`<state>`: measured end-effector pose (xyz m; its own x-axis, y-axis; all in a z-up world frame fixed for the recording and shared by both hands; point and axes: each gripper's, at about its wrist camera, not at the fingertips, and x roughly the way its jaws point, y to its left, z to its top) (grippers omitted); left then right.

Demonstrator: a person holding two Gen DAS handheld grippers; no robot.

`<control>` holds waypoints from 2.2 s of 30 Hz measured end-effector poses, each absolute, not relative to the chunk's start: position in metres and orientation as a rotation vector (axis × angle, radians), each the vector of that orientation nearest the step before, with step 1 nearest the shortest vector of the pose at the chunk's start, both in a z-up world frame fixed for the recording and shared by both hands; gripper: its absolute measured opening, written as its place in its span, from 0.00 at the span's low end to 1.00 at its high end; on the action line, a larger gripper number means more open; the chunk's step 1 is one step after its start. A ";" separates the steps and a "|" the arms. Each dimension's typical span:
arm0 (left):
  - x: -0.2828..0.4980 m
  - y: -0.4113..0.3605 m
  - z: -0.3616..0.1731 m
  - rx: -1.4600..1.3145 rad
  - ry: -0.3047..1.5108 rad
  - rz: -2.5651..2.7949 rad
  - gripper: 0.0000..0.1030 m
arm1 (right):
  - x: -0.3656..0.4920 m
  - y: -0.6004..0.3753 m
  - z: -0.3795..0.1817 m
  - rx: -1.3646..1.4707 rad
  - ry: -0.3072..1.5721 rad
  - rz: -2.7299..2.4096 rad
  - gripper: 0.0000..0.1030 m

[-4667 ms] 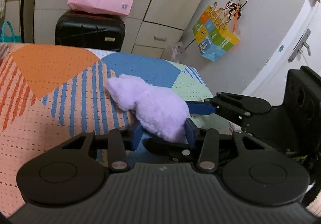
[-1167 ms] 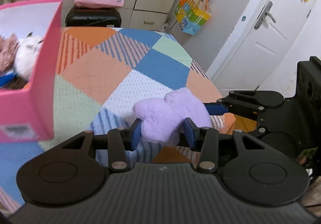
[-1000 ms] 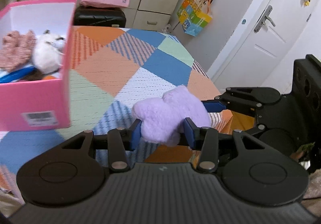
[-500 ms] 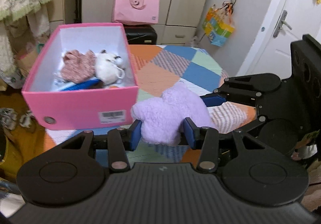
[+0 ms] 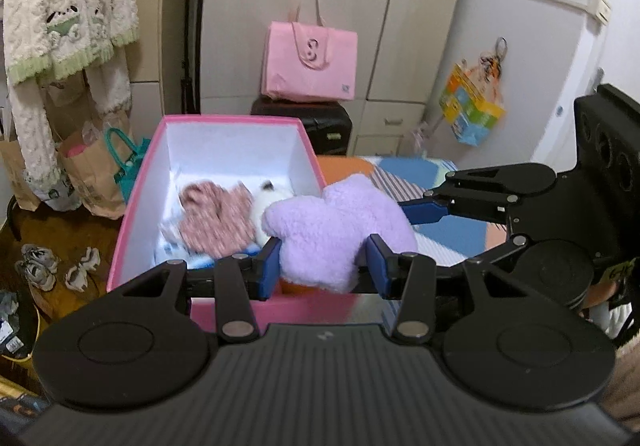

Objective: Organize soft objects

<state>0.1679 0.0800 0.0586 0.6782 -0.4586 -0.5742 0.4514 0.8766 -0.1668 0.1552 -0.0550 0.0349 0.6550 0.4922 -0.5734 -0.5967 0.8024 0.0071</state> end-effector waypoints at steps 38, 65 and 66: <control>0.296 0.104 0.010 -0.167 0.689 -0.305 0.51 | 0.311 -0.048 0.002 -0.125 0.725 0.579 0.65; 0.148 0.078 0.061 -0.031 0.582 -0.468 0.62 | 0.151 -0.092 0.048 -0.150 0.521 0.463 0.66; 0.143 0.077 0.063 -0.024 0.576 -0.467 0.62 | 0.146 -0.095 0.050 -0.141 0.506 0.468 0.66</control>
<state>0.1429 0.0766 0.0626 0.7376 -0.4319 -0.5190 0.4188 0.8956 -0.1501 0.1457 -0.0947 0.0496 0.7721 0.3956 -0.4974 -0.4643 0.8855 -0.0165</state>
